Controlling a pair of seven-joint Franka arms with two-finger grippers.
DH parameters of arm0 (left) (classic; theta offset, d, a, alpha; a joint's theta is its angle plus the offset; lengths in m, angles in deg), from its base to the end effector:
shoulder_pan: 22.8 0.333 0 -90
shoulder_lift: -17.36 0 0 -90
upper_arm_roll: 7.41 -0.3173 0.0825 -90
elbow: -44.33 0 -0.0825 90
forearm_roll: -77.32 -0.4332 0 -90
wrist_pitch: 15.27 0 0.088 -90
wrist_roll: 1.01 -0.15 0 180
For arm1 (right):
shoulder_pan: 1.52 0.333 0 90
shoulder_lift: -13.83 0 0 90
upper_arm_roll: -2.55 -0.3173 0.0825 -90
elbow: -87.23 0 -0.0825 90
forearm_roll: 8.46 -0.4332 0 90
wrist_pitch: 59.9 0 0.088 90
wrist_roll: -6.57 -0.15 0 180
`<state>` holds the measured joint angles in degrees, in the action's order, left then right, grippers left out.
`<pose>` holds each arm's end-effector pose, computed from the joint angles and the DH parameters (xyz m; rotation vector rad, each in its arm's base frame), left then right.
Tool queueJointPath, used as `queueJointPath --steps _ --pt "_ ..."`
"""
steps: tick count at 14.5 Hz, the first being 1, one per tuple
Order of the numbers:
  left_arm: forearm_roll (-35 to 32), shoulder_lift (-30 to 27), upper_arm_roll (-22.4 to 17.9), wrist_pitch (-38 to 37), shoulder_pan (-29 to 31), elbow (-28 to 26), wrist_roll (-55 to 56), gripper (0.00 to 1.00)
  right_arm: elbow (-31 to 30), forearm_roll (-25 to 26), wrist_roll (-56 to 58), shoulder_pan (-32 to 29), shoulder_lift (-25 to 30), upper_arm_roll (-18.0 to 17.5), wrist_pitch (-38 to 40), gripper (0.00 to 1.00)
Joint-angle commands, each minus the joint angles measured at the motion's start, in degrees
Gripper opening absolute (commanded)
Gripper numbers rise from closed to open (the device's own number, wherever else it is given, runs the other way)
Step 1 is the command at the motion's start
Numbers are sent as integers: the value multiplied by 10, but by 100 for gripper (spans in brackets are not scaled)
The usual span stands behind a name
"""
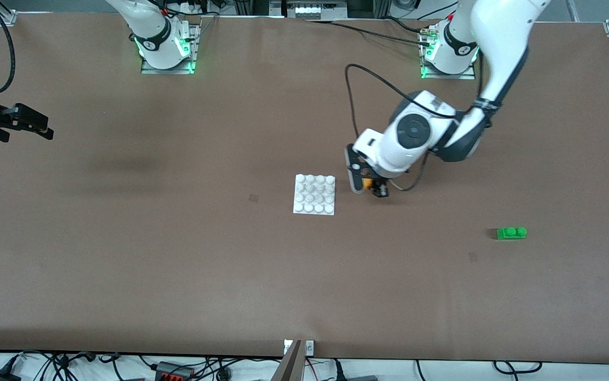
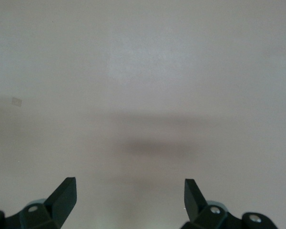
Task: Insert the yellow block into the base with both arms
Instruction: 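Carry the yellow block with the left gripper over the white base, then lower the yellow block onto the base studs with the left gripper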
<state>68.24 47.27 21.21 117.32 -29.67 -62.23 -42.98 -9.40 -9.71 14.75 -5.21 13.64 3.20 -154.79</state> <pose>0.5571 -0.3815 0.1932 2.3045 -1.9474 0.0158 0.6049 -0.0428 0.5277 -3.1144 -0.1009 0.0485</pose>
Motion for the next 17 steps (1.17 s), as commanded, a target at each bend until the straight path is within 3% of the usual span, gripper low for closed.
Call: queueJointPath --steps 1,11,17 --pt "-15 66 -1 -12 -36 80 16 1 7 -2 4 5 2 0 11 100" --pt "-35 126 -58 -11 -144 161 40 1 7 -2 4 13 0 0 12 100" --pt "-37 154 -62 -8 -154 183 38 3 7 -2 4 13 -1 0 11 100"
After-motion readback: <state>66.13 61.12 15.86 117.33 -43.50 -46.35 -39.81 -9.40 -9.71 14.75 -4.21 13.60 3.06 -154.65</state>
